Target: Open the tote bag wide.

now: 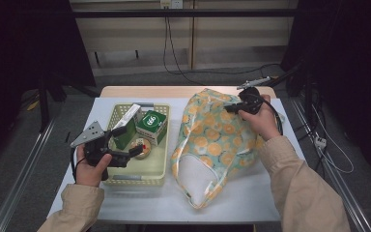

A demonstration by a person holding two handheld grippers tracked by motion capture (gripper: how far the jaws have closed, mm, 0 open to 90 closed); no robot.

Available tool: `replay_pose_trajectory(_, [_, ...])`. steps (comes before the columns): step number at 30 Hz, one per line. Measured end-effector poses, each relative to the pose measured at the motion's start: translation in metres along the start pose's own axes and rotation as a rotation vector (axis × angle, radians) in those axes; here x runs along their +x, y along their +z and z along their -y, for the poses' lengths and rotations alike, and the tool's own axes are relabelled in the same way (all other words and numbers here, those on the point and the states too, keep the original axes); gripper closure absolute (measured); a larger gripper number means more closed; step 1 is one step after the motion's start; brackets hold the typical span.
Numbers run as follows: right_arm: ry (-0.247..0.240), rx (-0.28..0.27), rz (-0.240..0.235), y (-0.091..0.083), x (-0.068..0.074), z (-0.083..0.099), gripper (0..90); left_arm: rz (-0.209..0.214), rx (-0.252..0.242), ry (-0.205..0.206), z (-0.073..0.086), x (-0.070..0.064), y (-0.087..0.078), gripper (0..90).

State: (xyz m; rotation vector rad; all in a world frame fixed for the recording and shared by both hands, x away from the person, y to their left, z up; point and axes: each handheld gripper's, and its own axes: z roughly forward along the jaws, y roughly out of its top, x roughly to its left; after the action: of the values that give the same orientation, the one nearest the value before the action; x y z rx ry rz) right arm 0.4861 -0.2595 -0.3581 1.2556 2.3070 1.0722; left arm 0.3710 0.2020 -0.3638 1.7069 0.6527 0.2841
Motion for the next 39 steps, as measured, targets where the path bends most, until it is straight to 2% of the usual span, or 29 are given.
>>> replay_pose_trajectory(5, [-0.001, -0.015, 0.004, -0.006, 0.001, -0.004, 89.2, -0.018, 0.03, 0.0, -0.001, 0.007, 0.007, 4.0])
replay_pose_trajectory(11, [-0.003, -0.018, 0.005, -0.006, 0.003, -0.005, 89.1, -0.036, 0.064, -0.004, 0.0, 0.013, 0.016, 4.6])
replay_pose_trajectory(24, [-0.005, -0.016, 0.0, -0.004, 0.005, -0.005, 89.1, -0.021, 0.126, -0.007, 0.001, 0.023, 0.037, 4.6])
replay_pose_trajectory(27, [-0.008, -0.015, 0.0, -0.004, 0.005, -0.004, 89.1, -0.02, 0.146, -0.019, 0.004, 0.026, 0.042, 4.6])
replay_pose_trajectory(34, [0.001, -0.016, -0.004, -0.005, 0.003, -0.004, 89.1, -0.034, 0.222, 0.015, 0.01, 0.031, 0.05, 4.1])
replay_pose_trajectory(39, [-0.002, -0.01, -0.005, -0.003, 0.002, -0.003, 89.1, -0.045, 0.267, 0.025, 0.013, 0.033, 0.056, 3.9])
